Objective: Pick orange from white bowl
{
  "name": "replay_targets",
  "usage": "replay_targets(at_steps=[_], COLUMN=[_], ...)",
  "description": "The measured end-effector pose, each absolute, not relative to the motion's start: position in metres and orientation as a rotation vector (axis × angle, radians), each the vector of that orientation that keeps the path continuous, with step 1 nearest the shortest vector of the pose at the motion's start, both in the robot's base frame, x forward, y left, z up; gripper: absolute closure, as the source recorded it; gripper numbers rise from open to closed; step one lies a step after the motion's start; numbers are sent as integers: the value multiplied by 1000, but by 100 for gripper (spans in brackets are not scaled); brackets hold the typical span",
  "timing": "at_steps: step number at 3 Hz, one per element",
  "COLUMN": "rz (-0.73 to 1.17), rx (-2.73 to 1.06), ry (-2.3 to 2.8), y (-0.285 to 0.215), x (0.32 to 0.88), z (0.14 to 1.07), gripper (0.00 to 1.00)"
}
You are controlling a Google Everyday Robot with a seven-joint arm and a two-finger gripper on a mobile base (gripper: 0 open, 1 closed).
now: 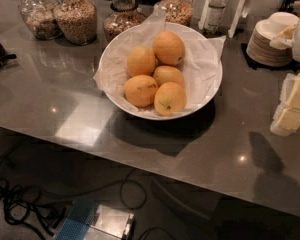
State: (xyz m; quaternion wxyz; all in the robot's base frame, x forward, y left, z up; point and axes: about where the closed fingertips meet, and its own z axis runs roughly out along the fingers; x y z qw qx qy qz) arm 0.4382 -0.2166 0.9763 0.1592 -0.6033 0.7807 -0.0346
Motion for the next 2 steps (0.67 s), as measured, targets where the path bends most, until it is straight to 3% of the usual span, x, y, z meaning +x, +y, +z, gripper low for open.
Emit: replay_targets(at_steps=[2], rz=[-51], rx=[-1735], ry=[2191], y=[-209], x=[443], z=[974], gripper=[0])
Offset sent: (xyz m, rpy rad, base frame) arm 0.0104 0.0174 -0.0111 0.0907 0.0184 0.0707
